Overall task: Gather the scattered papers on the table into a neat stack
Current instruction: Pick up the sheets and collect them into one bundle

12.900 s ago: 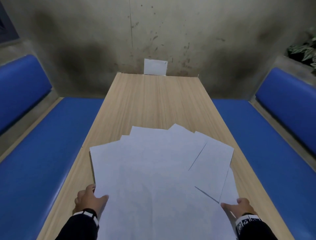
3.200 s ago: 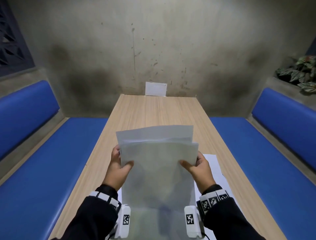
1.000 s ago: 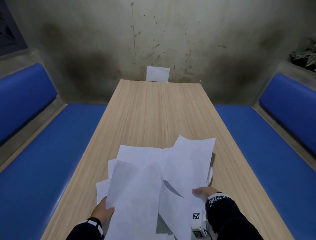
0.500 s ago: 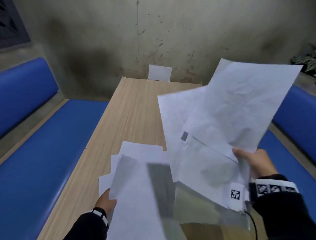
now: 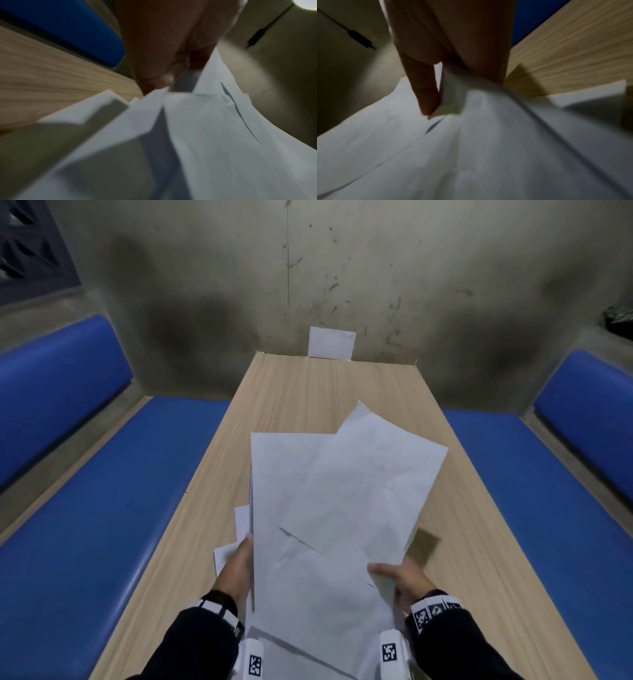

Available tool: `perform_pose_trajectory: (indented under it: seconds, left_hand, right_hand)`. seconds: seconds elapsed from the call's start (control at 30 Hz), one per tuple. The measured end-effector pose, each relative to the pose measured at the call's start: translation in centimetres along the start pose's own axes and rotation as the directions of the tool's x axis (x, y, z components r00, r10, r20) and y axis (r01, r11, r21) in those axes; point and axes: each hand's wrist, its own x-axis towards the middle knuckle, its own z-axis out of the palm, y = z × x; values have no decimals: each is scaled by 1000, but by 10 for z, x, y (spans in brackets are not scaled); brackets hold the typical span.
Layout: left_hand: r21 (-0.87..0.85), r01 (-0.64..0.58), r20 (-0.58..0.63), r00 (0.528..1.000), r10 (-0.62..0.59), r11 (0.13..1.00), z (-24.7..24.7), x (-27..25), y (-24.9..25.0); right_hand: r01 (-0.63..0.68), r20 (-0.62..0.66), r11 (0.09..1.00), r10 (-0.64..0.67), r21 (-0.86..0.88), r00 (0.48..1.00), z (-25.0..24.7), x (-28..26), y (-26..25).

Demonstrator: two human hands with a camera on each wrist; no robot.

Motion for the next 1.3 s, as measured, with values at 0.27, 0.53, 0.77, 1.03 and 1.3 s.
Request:
perform_pose_trajectory:
  seconds: [0.27,0.53,0.77,1.03,1.3]
  left_hand:
    - [163,-431,-133,882,453,887,9,-4,33]
    - [137,-483,127,875,468,865,-4,-9,38]
    - [349,-458,-33,866,499,818,9,-8,31]
    - [408,-397,-26,895,445,822,-7,-14,10]
    - [503,-150,-175,947,271,851,-54,15,10]
  right_hand:
    - [336,5,935,-338,-115,941,22,-25,-49]
    - [373,229,927,-370,32,900,17,-36,-66]
    - [378,149,925,-380,44,913,31,-33,-56]
    - [389,173,920,-375,-51,911,44,-39,-35]
    - [-65,-126,726,-30,-684,992,3,8,-9]
